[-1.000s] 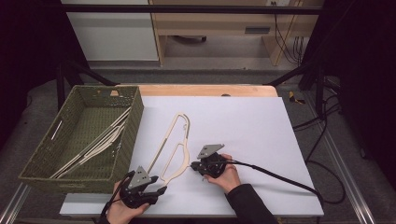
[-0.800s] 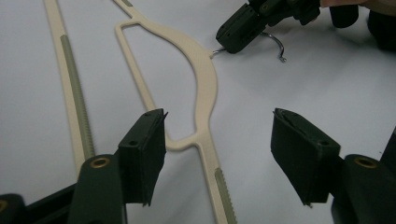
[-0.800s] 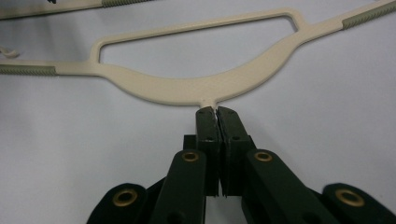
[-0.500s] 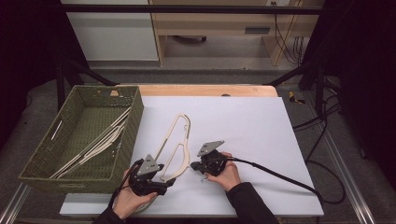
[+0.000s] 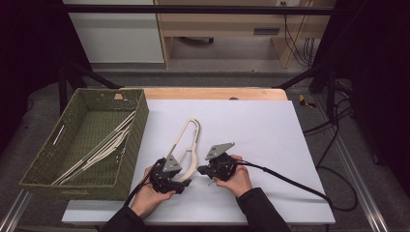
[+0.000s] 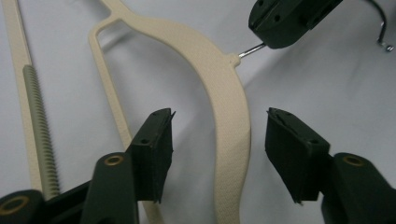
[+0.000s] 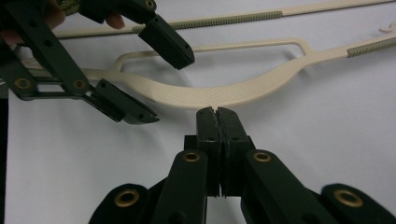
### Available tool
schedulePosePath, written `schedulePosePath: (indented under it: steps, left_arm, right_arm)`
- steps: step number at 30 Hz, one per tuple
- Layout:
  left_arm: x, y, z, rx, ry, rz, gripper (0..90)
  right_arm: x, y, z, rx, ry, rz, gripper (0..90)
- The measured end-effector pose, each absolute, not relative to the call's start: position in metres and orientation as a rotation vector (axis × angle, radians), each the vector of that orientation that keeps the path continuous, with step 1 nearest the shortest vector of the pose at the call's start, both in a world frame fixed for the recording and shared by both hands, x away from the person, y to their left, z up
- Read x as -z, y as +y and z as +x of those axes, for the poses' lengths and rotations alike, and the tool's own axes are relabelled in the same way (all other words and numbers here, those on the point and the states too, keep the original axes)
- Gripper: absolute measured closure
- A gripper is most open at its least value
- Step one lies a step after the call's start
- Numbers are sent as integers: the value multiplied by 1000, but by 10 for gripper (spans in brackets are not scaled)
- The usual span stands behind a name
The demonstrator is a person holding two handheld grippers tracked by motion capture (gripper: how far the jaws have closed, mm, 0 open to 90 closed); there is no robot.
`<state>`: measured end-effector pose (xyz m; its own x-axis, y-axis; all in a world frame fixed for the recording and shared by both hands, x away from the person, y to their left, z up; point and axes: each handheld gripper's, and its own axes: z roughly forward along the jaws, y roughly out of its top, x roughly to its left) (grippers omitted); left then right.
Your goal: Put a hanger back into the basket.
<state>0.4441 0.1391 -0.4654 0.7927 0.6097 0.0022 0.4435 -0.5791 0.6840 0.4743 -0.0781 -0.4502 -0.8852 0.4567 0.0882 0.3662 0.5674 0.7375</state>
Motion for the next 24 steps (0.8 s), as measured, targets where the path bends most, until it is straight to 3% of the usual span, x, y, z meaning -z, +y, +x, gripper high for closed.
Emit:
schedulePosePath:
  steps: [4, 11, 16, 24]
  left_arm:
    - [466, 136, 445, -321, 760, 2309, 510]
    - [462, 128, 441, -345, 711, 2358, 725]
    - [461, 127, 439, -362, 727, 2354, 738]
    - [449, 133, 434, -395, 725, 2326, 747]
  right_arm:
    - [445, -79, 473, -1227, 2678, 704, 897]
    - [437, -77, 469, -1200, 2668, 685, 896]
    - [438, -77, 468, -1211, 2664, 676, 885]
    - [405, -104, 458, -1398, 2495, 684, 604]
